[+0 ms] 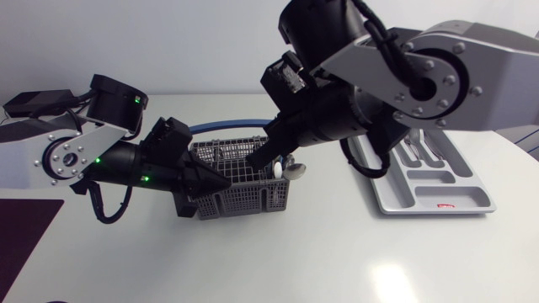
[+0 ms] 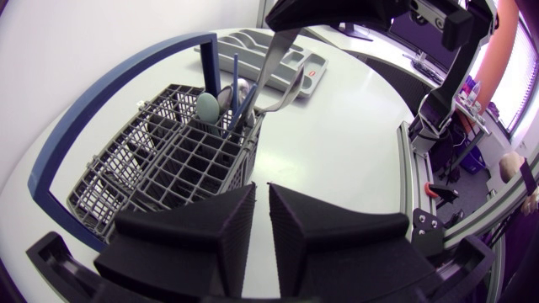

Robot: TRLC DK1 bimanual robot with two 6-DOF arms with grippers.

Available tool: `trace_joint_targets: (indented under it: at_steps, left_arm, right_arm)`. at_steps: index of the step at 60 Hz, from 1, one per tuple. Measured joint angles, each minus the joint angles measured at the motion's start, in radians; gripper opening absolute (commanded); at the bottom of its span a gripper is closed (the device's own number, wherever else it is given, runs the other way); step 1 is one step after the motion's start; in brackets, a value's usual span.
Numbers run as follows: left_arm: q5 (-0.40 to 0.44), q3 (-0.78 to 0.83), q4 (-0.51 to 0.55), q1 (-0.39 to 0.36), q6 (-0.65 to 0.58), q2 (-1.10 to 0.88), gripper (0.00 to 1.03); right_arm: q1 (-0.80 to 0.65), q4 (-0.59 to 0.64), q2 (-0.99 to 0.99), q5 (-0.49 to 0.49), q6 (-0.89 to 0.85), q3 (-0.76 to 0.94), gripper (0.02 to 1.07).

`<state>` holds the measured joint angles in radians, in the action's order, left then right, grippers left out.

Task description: Unload the cutlery basket into the drawer organizer.

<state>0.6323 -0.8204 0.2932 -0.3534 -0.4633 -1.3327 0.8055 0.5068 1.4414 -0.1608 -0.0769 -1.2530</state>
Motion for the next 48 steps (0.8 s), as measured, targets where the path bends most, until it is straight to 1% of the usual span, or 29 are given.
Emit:
trace_joint_targets:
  at_steps: [33, 44, 45, 48]
  left_arm:
    - [-0.002, -0.015, -0.015, -0.031, 0.0, -0.047, 0.15]
    - [-0.003, -0.03, -0.031, -0.053, 0.0, -0.047, 0.15]
    - [-0.003, -0.031, -0.032, -0.056, 0.0, -0.046, 0.16]
    - [-0.004, -0.032, -0.039, -0.064, 0.0, -0.045, 0.23]
  right_arm:
    - [0.045, 0.04, -0.137, 0.004, -0.091, -0.031, 0.12]
    - [0.047, 0.048, -0.185, 0.003, -0.111, -0.036, 0.12]
    - [0.049, 0.049, -0.192, 0.003, -0.111, -0.036, 0.12]
    - [0.05, 0.051, -0.206, 0.008, -0.111, -0.036, 0.12]
